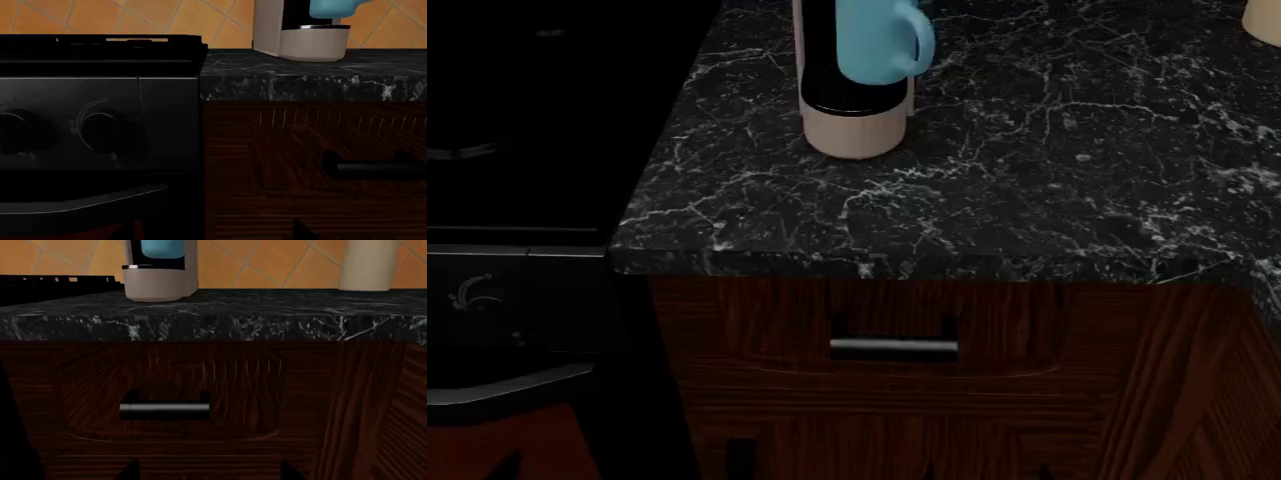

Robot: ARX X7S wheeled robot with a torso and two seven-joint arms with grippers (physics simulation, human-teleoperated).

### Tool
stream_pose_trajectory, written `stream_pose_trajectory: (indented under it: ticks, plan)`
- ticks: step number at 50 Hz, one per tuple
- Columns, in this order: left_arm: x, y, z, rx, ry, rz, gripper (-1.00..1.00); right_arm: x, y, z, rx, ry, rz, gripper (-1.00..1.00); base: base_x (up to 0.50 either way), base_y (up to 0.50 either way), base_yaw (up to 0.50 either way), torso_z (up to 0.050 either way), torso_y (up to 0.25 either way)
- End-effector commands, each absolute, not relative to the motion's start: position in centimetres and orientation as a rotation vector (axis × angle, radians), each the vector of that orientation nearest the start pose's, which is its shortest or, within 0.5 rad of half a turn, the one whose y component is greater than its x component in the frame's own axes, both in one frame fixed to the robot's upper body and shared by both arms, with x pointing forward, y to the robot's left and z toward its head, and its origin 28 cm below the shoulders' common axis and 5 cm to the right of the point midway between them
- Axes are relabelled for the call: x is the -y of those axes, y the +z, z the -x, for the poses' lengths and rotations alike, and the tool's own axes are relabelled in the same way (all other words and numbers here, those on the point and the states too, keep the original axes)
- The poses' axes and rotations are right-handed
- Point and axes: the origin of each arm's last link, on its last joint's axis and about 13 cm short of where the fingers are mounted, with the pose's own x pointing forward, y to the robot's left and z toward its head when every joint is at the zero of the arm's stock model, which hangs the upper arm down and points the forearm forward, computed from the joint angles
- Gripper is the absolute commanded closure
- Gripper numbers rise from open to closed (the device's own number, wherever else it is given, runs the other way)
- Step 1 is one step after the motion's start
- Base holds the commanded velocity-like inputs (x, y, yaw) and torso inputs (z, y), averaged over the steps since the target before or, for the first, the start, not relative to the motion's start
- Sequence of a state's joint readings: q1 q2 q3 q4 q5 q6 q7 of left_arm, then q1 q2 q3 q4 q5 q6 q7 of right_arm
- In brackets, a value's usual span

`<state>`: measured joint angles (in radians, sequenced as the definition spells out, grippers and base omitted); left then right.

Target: Pick the mug from under the coffee machine dispenser and place it on the counter.

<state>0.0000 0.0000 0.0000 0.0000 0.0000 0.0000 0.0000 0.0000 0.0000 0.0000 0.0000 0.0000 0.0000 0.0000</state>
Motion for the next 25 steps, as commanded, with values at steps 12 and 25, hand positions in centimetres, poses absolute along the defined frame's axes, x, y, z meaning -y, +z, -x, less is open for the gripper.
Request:
stream_pose_trajectory:
  ticks: [12,25]
  plan:
    - [-20.7,1.28,-21.09,-0.005,0.001,0.012,-1.0,9.37,1.23,-21.01,0.019,0.002,0.044,-1.0,0.0,0.0,0.0,0.0,0.0]
    - [-20.69,1.46,-20.76,0.015,-0.028,0.009,-1.0,9.36,1.36,-20.86,0.025,-0.001,0.05,-1.0,0.0,0.0,0.0,0.028,0.0]
